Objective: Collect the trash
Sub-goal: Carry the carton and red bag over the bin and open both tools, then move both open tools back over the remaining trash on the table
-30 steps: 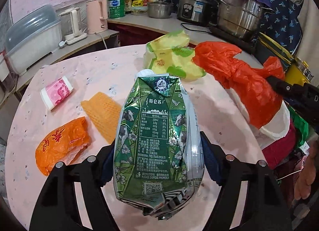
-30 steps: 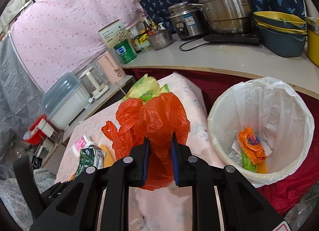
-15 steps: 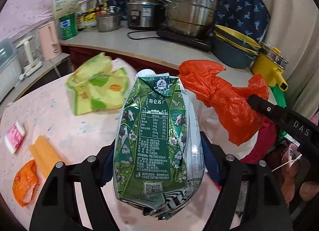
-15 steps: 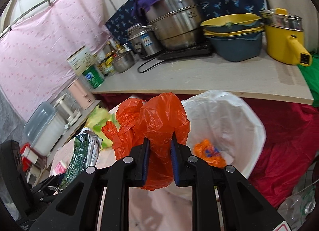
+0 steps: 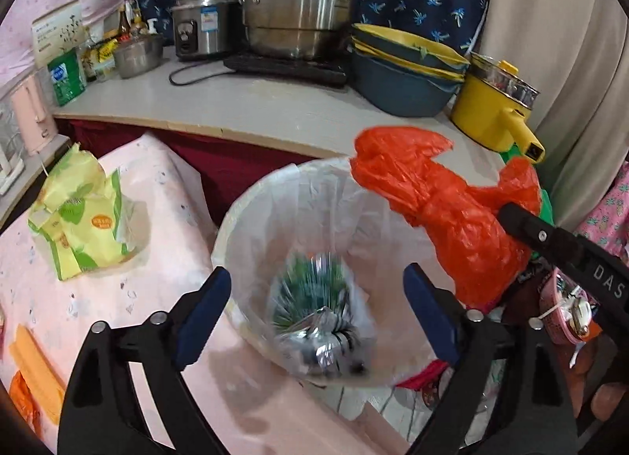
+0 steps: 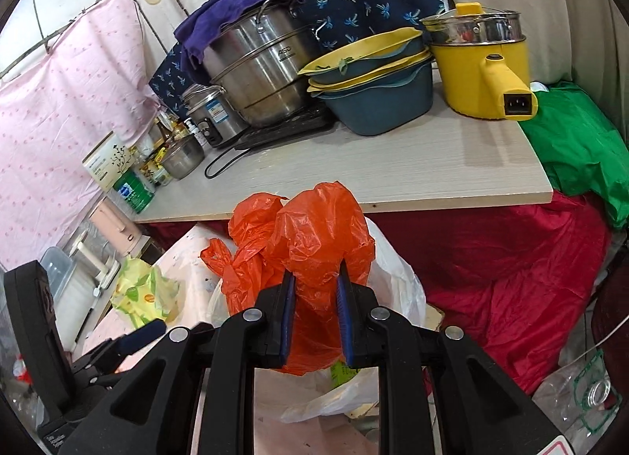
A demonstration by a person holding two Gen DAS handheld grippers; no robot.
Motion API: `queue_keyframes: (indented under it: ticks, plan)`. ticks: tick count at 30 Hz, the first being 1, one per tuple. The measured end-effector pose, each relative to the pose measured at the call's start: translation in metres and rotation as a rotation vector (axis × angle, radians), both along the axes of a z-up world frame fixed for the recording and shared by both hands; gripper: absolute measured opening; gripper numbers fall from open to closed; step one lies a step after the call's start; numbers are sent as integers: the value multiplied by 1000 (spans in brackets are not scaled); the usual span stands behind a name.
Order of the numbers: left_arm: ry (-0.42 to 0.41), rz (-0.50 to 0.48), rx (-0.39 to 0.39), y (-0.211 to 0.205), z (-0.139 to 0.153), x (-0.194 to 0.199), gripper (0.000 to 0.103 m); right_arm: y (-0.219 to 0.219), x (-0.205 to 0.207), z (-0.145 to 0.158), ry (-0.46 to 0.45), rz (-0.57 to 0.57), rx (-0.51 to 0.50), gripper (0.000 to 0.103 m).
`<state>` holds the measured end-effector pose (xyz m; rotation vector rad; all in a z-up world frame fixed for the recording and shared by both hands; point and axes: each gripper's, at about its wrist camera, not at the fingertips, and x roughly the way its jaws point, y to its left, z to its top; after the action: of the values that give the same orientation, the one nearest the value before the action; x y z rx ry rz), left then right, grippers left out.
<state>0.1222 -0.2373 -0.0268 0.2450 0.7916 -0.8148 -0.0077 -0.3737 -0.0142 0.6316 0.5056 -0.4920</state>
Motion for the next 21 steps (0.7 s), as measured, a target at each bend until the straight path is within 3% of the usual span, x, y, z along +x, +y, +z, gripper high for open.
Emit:
queue_keyframes:
  ticks: [8, 17, 21]
  plan:
    - [1, 65, -3, 15, 2, 14, 87, 1, 11, -7, 5, 24, 9, 19]
    - [-15, 163, 7, 52, 2, 23, 89, 20, 38, -10, 20, 69, 2, 42]
    - [-23, 204, 5, 71, 3, 26, 89, 30, 44, -6, 16, 94, -3, 42]
